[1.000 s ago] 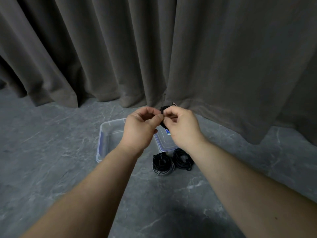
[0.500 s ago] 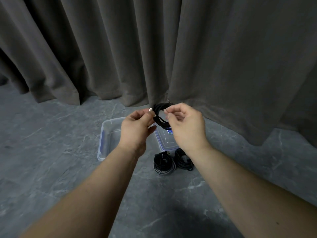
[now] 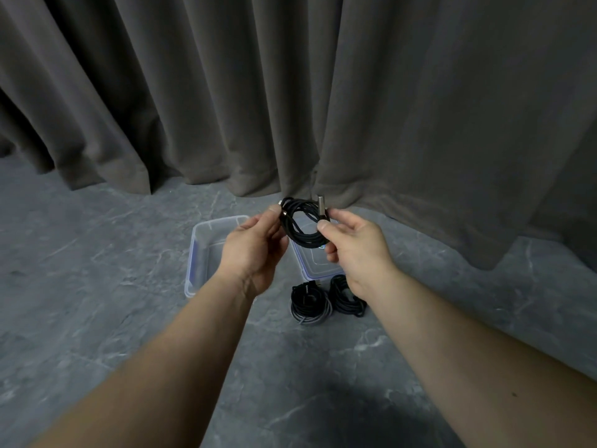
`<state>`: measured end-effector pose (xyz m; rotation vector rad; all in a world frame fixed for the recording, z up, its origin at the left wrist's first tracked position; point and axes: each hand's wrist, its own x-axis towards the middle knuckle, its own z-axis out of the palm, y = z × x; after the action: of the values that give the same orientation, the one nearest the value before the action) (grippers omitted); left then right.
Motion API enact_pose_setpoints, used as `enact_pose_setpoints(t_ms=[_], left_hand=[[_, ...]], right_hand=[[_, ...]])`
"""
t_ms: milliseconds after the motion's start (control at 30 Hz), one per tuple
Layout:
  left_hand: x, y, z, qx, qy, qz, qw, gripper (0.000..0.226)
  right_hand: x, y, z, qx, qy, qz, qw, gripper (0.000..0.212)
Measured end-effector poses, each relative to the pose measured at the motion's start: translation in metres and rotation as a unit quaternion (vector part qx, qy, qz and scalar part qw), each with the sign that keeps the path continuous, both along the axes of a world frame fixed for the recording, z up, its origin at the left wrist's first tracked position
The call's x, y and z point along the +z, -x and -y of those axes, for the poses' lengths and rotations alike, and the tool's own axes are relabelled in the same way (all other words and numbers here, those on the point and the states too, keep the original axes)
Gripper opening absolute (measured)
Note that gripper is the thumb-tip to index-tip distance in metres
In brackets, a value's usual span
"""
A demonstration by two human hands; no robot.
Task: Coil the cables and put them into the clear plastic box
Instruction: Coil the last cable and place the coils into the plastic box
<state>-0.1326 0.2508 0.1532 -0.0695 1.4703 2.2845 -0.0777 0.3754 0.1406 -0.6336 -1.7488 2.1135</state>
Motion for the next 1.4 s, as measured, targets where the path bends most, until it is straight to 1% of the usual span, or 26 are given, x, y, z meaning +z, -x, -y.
enact_pose_setpoints(t_ms=[67, 167, 233, 300, 433, 567, 633, 700, 767, 867, 1000, 1133, 1400], left_hand=[[0.0, -0.004, -0.001, -0.014, 0.012, -0.001, 1.0, 0.014], [-0.003, -0.008, -0.002, -0.041, 0.055, -0.02, 0.997, 0.006], [-0.005, -0.008, -0.002, -0.023, 0.094, -0.045, 0.994, 0.016], [-0.004, -0.007, -0.002, 0.002, 0.109, -0.062, 0.992, 0.018], [-0.009, -0.007, 0.0, 0.022, 0.122, -0.075, 0.99, 0.019], [-0.017, -0.004, 0.005, 0.02, 0.152, -0.124, 0.98, 0.022], [-0.025, -0.002, 0.009, 0.038, 0.203, -0.169, 0.964, 0.023], [-0.031, -0.001, 0.011, 0.072, 0.272, -0.214, 0.935, 0.032], [-0.033, -0.002, 0.015, 0.108, 0.31, -0.234, 0.915, 0.042], [-0.033, 0.001, 0.024, 0.133, 0.312, -0.25, 0.907, 0.041], [-0.034, 0.005, 0.039, 0.134, 0.303, -0.268, 0.905, 0.039], [-0.043, 0.011, 0.055, 0.131, 0.314, -0.292, 0.894, 0.039], [-0.049, 0.03, 0.08, 0.168, 0.296, -0.259, 0.904, 0.032]], right_hand=[[-0.002, 0.0, 0.003, -0.007, 0.019, -0.002, 1.0, 0.031], [-0.006, 0.0, 0.005, -0.011, 0.027, -0.008, 1.0, 0.029], [-0.008, 0.0, 0.006, -0.005, 0.029, -0.008, 1.0, 0.03], [-0.01, 0.001, 0.008, 0.001, 0.032, -0.008, 0.999, 0.029], [-0.013, 0.003, 0.012, 0.005, 0.042, -0.014, 0.999, 0.029], [-0.014, 0.006, 0.015, 0.016, 0.062, -0.008, 0.998, 0.024], [-0.017, 0.009, 0.018, 0.021, 0.056, 0.001, 0.998, 0.023], [-0.02, 0.01, 0.025, 0.024, 0.041, 0.014, 0.999, 0.024], [-0.023, 0.011, 0.033, 0.024, 0.029, 0.023, 0.999, 0.026], [-0.023, 0.013, 0.045, 0.026, 0.018, 0.021, 0.999, 0.024], [-0.023, 0.018, 0.061, 0.028, 0.013, 0.016, 0.999, 0.015], [-0.025, 0.023, 0.077, 0.028, 0.015, 0.014, 0.999, 0.017], [-0.016, 0.041, 0.109, 0.033, 0.008, 0.029, 0.999, 0.015]])
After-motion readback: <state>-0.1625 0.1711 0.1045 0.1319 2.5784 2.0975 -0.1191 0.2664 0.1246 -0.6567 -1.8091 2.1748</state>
